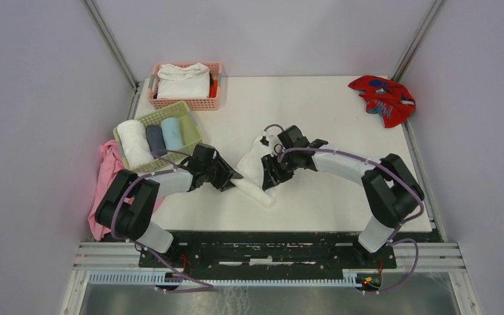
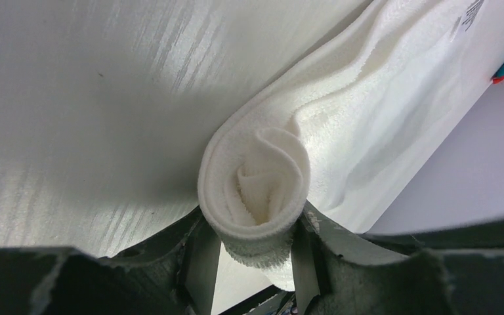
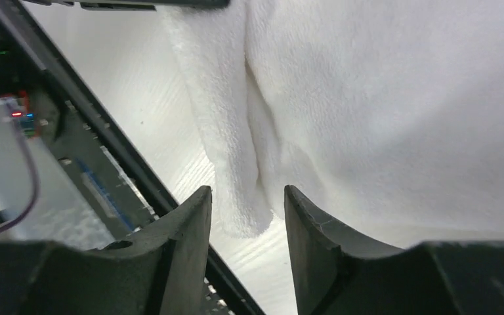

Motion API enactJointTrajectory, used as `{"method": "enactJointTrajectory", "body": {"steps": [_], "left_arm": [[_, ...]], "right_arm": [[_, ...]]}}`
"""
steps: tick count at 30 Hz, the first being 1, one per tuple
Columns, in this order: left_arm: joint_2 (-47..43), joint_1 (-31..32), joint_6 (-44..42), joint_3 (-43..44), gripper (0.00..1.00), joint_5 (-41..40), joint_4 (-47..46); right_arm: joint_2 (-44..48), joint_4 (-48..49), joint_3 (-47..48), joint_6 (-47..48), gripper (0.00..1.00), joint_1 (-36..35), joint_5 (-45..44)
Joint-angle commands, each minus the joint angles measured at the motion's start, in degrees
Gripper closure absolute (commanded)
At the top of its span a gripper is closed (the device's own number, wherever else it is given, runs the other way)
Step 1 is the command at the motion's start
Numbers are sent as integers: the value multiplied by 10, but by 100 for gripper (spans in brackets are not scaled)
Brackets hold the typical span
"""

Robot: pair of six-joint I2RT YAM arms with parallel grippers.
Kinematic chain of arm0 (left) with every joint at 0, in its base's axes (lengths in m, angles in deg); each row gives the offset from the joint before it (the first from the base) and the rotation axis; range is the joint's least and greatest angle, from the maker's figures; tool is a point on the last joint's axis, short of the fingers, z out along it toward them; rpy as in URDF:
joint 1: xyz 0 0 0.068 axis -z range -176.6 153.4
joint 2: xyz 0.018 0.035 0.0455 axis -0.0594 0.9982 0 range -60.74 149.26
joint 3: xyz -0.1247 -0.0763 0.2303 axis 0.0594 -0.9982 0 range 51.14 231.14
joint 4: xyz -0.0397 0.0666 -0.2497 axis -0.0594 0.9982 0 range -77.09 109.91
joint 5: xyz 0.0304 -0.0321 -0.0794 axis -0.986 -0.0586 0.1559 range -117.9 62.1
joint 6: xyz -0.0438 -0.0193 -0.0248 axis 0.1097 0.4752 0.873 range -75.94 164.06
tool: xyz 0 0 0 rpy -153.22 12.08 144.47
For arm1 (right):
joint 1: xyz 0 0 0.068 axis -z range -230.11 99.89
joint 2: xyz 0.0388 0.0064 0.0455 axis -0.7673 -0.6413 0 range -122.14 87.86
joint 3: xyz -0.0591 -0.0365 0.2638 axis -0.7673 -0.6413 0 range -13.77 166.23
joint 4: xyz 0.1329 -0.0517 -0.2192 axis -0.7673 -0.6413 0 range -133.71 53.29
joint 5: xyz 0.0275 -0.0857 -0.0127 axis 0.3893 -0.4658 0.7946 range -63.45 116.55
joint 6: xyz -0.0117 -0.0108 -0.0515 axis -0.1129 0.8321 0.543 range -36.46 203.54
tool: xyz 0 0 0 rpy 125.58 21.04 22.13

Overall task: Roll the towels
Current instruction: Roll the towel at the center of the board.

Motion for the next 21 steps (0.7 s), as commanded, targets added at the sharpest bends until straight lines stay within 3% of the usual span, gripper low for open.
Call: {"method": "enactJointTrajectory", "body": {"steps": [1, 5, 11, 21], "left_arm": [[35, 1, -51, -12, 51, -74, 107], [38, 1, -53, -8, 51, -72, 113], [39, 1, -54, -6, 51, -69, 116], [46, 2, -58, -7, 51, -66, 109]], "right_arm": [[105, -11, -4, 67, 47, -82, -254], [138, 4, -4, 108, 45, -176, -412], [89, 10, 21, 151, 43, -261, -526], [-13, 16, 37, 186, 42, -311, -572]]}}
